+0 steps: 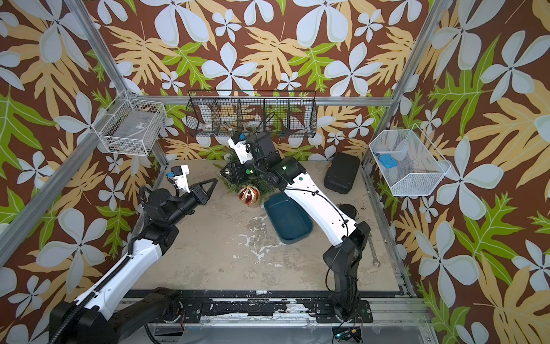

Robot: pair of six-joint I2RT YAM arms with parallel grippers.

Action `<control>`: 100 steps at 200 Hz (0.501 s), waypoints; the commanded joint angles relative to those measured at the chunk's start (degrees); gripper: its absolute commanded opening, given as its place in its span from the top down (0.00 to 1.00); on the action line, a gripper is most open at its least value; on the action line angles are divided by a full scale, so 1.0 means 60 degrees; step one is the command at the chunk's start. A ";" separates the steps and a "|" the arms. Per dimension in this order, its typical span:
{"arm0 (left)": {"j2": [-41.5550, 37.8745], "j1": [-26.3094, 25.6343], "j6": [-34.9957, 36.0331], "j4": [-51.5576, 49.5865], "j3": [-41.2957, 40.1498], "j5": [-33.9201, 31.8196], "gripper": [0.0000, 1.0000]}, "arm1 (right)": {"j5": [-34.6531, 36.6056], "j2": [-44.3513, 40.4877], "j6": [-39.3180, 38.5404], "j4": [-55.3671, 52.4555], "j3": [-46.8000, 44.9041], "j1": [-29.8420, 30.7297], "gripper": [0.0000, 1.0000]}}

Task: Decorate the small christmas tree with ornaments
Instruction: Hang an ornament on the christmas tree.

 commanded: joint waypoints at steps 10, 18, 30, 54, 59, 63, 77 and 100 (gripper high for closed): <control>-0.0003 0.0007 -0.0047 0.0483 -0.0077 0.0174 1.00 | 0.0058 0.0047 -0.0099 -0.0073 0.0027 0.0012 0.40; -0.0034 0.0010 -0.0048 0.0512 -0.0078 0.0204 1.00 | 0.0061 0.0050 -0.0111 -0.0080 0.0015 0.0004 0.40; -0.0034 0.0014 -0.0041 0.0544 -0.0036 0.0228 1.00 | 0.0099 0.0043 -0.0127 -0.0109 0.0006 0.0003 0.40; 0.0083 0.0008 -0.0084 0.0607 0.0048 0.0386 1.00 | 0.0063 -0.0012 -0.0153 -0.0090 -0.0047 0.0015 0.40; 0.0083 0.0010 -0.0113 0.0666 0.0027 0.0376 1.00 | 0.0037 -0.0010 -0.0154 -0.0091 -0.0057 0.0018 0.40; 0.0072 0.0003 -0.0146 0.0716 0.0001 0.0375 1.00 | 0.0015 -0.0014 -0.0147 -0.0094 -0.0051 0.0024 0.40; 0.0013 0.0009 -0.0195 0.0850 -0.0064 0.0367 1.00 | -0.0010 -0.0009 -0.0148 -0.0090 -0.0075 0.0035 0.40; -0.0036 0.0008 -0.0180 0.0837 -0.0065 0.0346 1.00 | -0.0064 0.0014 -0.0165 -0.0089 -0.0069 0.0059 0.41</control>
